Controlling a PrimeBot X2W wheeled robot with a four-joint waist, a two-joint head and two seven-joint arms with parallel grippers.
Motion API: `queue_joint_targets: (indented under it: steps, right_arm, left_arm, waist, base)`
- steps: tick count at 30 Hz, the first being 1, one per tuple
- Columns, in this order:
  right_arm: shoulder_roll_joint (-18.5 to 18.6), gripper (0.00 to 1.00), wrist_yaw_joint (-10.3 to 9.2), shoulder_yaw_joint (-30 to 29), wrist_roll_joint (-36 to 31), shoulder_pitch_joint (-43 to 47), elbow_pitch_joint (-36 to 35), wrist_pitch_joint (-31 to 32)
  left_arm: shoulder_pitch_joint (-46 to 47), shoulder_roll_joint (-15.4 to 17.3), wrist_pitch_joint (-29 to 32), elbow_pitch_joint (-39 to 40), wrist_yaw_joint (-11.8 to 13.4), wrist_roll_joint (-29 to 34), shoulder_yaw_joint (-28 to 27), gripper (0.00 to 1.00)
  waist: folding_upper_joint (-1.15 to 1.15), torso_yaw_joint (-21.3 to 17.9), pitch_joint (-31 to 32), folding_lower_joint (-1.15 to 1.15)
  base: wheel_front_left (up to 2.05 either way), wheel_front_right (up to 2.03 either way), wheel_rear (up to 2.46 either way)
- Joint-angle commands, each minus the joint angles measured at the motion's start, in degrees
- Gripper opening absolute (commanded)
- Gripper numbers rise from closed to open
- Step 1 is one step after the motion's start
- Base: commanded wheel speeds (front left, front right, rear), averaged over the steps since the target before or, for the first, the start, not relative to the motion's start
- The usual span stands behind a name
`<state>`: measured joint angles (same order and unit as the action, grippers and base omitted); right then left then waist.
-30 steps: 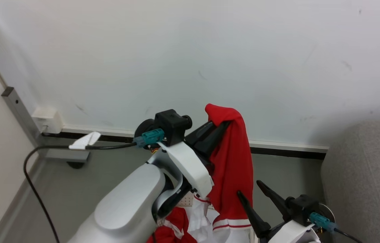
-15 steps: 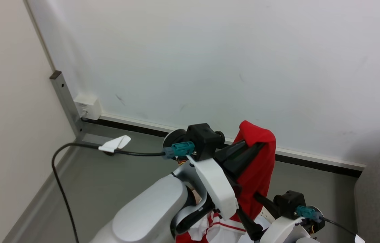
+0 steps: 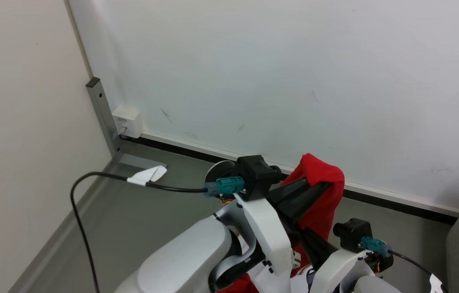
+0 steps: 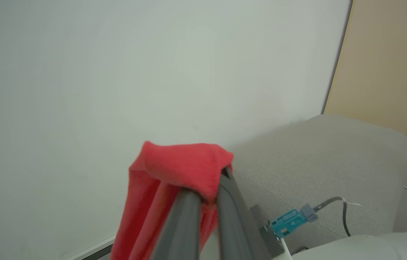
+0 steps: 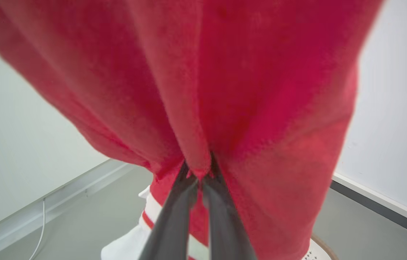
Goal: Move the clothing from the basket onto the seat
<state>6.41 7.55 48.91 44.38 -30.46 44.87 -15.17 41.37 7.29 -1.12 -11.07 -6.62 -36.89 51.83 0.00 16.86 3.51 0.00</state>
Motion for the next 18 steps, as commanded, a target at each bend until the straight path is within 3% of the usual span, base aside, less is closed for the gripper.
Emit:
queue_joint_targets:
  steps: [1, 12, 18]
  right_arm:
    - [-0.09, 0.0, -0.12, -0.22, -0.49, -0.2, -0.12, 0.04]
    - [1.58, 0.0, -0.12, -4.04, -1.81, 4.22, -8.67, 0.03]
    - [3.66, 0.0, -0.12, -10.33, -4.98, 7.69, -14.38, 0.03]
  left_arm:
    - [-0.61, 0.49, -0.1, -0.08, 0.12, -0.28, -0.33, 0.0]
    - [-2.17, 3.1, -2.95, -4.99, 1.96, -1.62, -3.32, 0.0]
    - [-4.08, 4.38, -4.16, -6.01, 2.29, -2.14, -3.73, 0.0]
  waist:
    - [0.0, -0.09, 0.01, 0.0]
    - [0.0, -2.82, 0.22, 0.0]
    - [0.0, -4.01, 0.06, 0.0]
  base:
    - [0.0, 0.0, 0.0]
    - [0.0, 0.0, 0.0]
    - [0.0, 0.0, 0.0]
